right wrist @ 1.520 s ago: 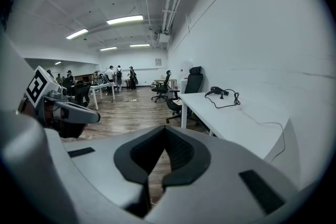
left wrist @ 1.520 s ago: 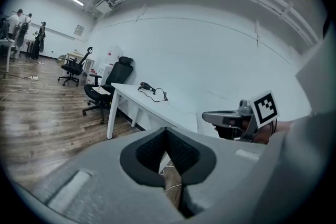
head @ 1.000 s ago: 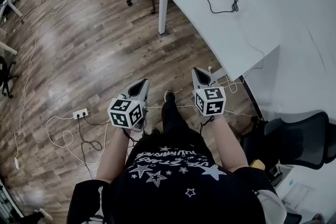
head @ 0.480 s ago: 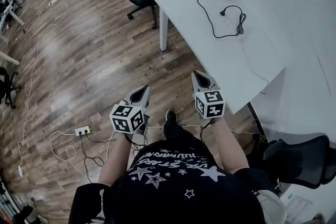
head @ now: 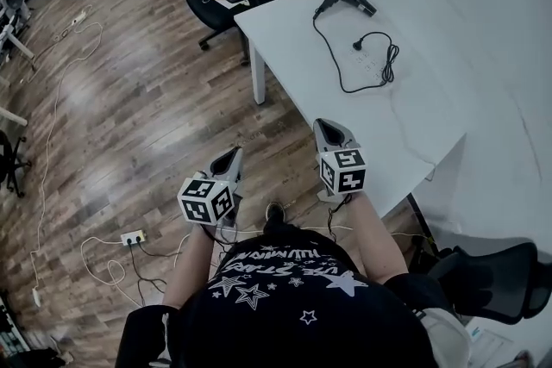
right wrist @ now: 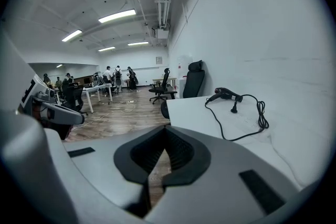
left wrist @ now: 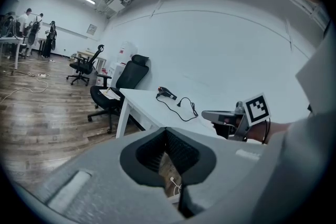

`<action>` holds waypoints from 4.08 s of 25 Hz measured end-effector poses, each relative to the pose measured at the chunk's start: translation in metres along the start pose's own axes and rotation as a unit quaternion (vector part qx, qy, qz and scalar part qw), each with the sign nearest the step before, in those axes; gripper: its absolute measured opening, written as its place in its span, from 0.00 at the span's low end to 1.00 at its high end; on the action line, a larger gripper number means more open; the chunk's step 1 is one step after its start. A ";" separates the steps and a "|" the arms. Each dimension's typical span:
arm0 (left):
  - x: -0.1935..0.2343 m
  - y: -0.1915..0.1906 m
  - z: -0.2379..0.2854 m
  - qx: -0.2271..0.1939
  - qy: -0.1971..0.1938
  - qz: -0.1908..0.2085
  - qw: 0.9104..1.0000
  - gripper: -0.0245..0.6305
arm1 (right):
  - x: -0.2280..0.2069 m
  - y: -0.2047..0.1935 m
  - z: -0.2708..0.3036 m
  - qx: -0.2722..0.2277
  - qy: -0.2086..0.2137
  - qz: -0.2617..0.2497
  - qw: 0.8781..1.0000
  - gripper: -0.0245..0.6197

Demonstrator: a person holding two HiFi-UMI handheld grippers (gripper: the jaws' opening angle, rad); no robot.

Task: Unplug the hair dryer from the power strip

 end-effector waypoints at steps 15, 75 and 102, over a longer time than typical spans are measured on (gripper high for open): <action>-0.014 0.035 0.084 0.019 -0.041 0.014 0.999 0.05 | -0.076 0.015 0.023 0.000 -0.038 0.022 0.999 0.05; -0.095 0.118 0.461 0.211 -0.406 0.232 0.858 0.05 | -0.276 0.019 0.074 0.054 -0.337 0.187 0.921 0.05; -0.135 0.087 0.518 0.260 -0.383 0.275 0.843 0.05 | -0.333 0.012 0.126 0.064 -0.244 0.198 0.947 0.05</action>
Point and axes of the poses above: the fingertips, and each gripper's own axes: z forward along the fingers, x to its left, y out of its top, the point moved 2 cm from there along -z, backward along the fingers, and after that the axes turned 4 degrees about y, right-handed, at the moved point
